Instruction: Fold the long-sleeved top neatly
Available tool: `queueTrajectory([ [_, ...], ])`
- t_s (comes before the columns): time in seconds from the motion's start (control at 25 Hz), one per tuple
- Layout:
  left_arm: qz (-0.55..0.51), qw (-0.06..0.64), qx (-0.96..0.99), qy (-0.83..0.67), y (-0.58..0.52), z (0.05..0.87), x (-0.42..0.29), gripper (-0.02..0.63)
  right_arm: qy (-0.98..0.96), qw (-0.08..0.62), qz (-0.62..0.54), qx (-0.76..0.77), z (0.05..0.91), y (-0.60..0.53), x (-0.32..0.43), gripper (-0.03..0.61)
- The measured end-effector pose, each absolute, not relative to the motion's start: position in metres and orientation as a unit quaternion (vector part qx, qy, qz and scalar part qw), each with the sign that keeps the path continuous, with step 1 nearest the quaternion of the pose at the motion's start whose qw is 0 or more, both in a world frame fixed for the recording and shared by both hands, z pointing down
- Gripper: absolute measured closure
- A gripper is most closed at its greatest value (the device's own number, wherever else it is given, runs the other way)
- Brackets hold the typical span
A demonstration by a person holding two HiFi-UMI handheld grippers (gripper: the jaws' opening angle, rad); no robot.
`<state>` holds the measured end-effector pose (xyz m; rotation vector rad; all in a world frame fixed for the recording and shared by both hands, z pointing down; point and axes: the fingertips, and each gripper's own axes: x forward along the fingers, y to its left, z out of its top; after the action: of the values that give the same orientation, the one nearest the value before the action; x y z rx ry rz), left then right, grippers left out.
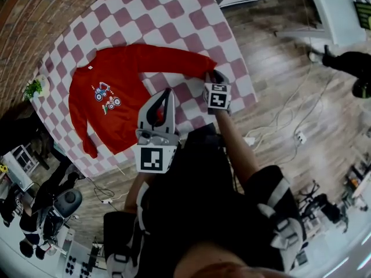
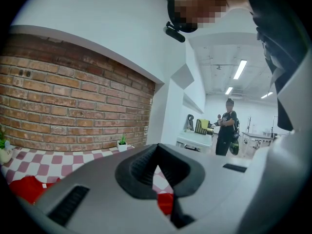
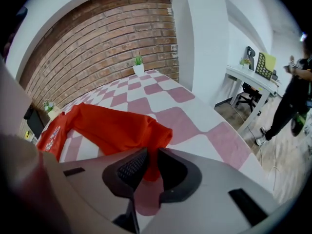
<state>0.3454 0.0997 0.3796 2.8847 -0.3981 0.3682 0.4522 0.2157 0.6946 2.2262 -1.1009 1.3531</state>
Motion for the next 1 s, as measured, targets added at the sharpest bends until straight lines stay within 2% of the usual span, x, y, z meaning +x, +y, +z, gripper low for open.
queueTrajectory([
  [0.12, 0.122, 0.104, 0.978, -0.135, 0.098, 0.379, 0.345, 0.609, -0.378, 0.15, 0.473, 0.782, 0.697, 0.213, 0.45, 0.545],
  [0.6, 0.106, 0.104, 0.975, -0.162, 0.085, 0.364, 0.324, 0.609, -0.385, 0.159, 0.473, 0.776, 0.695, 0.215, 0.452, 0.551],
  [1.0, 0.084, 0.103, 0.97, -0.205, 0.072, 0.342, 0.296, 0.609, -0.436, 0.166, 0.412, 0.783, 0.624, 0.192, 0.462, 0.552],
])
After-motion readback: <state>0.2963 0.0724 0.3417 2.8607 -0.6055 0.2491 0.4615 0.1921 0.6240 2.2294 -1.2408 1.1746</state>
